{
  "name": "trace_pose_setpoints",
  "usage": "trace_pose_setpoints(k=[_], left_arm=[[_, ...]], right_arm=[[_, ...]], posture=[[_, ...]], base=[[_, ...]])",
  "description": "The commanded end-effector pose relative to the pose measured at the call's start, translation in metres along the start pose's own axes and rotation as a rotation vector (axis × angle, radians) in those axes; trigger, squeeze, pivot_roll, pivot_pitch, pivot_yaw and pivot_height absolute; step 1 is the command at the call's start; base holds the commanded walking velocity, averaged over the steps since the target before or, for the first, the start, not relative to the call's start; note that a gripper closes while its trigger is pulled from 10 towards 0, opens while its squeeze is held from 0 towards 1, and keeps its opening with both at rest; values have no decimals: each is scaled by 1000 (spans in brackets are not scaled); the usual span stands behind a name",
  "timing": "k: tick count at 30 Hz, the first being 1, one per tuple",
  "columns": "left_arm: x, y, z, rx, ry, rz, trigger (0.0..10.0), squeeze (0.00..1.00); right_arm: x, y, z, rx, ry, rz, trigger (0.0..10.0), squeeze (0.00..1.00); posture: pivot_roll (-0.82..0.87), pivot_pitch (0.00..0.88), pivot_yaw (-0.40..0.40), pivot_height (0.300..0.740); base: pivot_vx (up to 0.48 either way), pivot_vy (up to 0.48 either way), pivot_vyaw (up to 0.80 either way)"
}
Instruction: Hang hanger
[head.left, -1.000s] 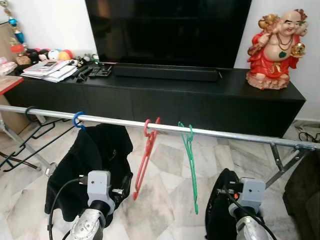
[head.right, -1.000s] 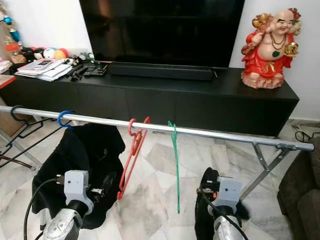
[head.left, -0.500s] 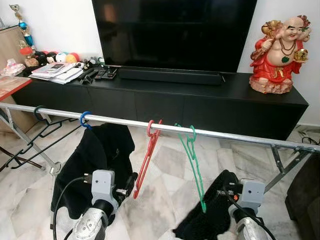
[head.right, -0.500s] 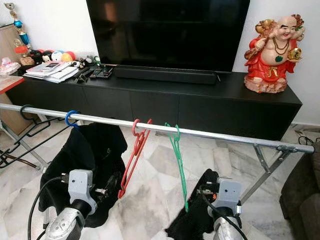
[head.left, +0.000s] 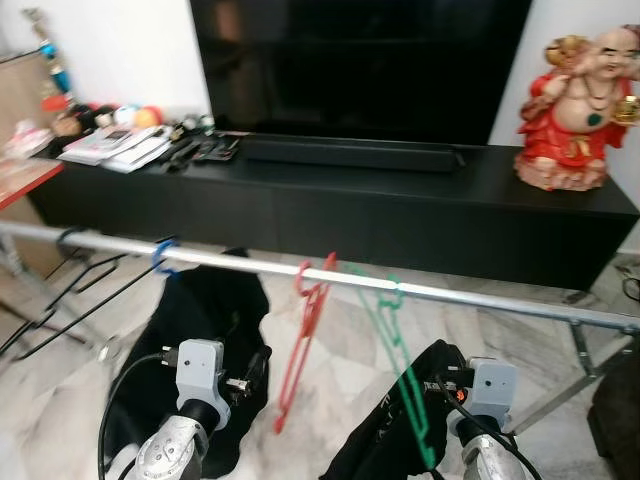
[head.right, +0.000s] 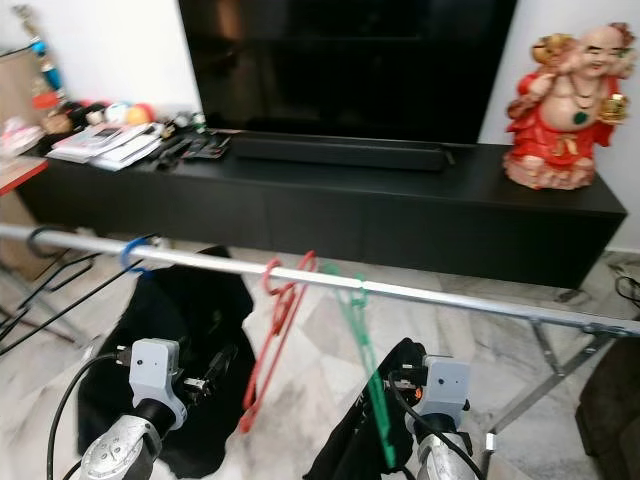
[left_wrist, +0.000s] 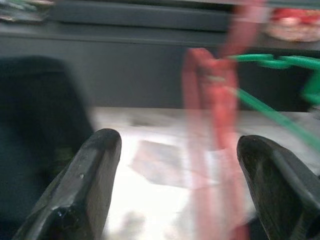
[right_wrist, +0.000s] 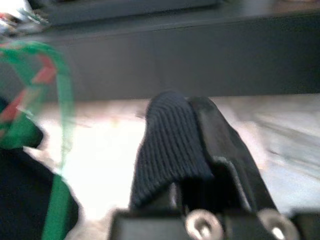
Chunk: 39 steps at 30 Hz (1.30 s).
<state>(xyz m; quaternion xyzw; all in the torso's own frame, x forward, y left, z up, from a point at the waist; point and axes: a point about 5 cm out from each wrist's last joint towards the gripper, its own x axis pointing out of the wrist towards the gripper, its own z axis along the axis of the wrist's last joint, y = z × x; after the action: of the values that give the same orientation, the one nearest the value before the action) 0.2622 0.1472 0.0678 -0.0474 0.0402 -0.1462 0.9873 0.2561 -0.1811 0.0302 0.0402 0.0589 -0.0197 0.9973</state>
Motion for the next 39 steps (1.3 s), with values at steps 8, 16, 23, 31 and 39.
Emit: trace_pose_setpoints(k=[8, 16, 23, 31, 39], left_arm=[[-7, -2, 5, 37, 47, -175, 10000, 0], [4, -4, 16, 65, 75, -315, 10000, 1000], [34, 0, 11, 28, 105, -253, 10000, 31], [61, -8, 14, 80, 116, -229, 10000, 0], [75, -4, 12, 105, 149, -134, 10000, 0]], right_arm=[[4, 7, 7, 12, -37, 12, 10000, 0], [6, 8, 6, 12, -35, 14, 10000, 0], [8, 9, 9, 11, -43, 8, 10000, 0], [9, 7, 11, 8, -52, 0, 10000, 0], [8, 8, 11, 7, -54, 1, 10000, 0]], posture=[[65, 6, 17, 740], [68, 13, 17, 740], [49, 19, 20, 740], [36, 24, 21, 740], [33, 34, 18, 740]], base=[[0, 0, 0], [0, 0, 0], [0, 0, 0], [0, 0, 0], [0, 0, 0]])
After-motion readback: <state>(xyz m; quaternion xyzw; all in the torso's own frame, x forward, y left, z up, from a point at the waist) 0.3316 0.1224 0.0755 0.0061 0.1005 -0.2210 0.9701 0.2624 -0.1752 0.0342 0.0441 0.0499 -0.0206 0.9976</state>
